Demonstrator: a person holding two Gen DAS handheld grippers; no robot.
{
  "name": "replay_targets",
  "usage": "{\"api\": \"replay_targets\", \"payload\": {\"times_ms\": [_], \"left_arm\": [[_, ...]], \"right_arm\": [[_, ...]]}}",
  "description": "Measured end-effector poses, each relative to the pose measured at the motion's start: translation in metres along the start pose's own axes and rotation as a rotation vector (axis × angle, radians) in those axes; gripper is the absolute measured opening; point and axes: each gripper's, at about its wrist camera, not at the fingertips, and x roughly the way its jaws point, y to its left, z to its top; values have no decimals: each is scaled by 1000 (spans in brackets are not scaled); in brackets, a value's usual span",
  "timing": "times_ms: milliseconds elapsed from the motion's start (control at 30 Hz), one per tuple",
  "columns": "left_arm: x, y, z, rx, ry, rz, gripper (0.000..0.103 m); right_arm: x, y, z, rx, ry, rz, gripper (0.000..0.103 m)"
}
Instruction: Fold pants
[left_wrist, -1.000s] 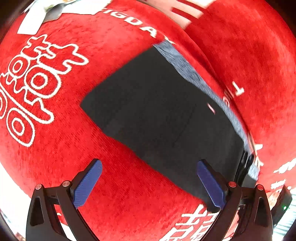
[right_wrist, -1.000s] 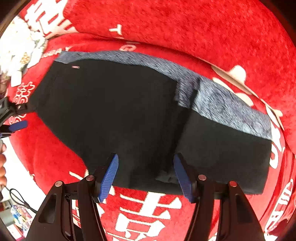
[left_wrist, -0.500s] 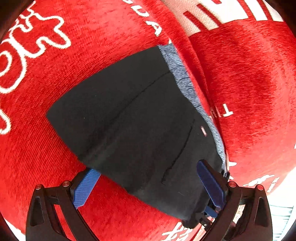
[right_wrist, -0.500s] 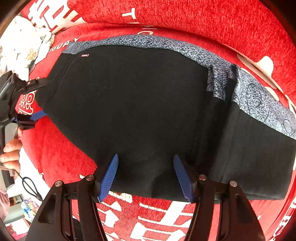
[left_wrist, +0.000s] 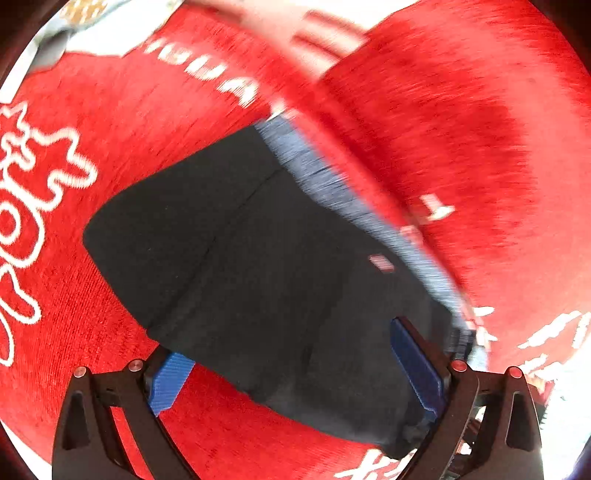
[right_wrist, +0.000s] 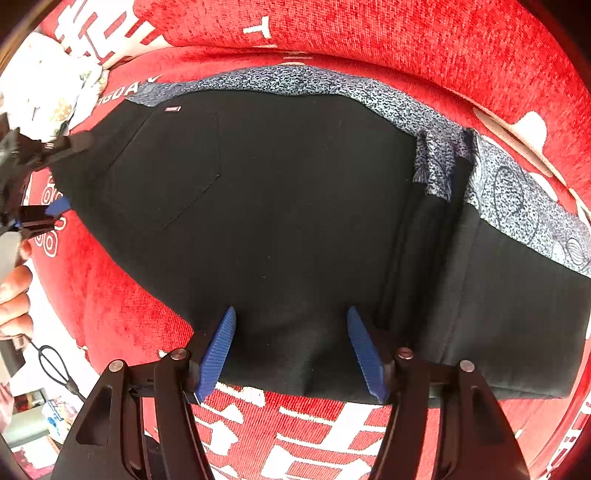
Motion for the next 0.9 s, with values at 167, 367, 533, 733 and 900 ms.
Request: {"api": "replay_targets", "payload": {"times_ms": [167, 367, 533, 733, 900], "left_arm": [[8, 25, 0, -78, -5, 72, 62], [-9, -41, -24, 319, -147, 384, 42], [4, -98, -75, 740, -318, 679, 41], [15, -99, -85, 786, -327, 741, 41], [20, -108, -82, 808, -343, 762, 41]], "right_arm": [[-14, -5, 12, 18, 14, 35, 68], [-52, -11, 52, 26, -53, 105, 68], [-76, 4, 105, 16, -72, 221, 68], [-67, 75, 164, -109, 47, 404, 69], [-32, 149, 185, -257, 221, 467, 71]]}}
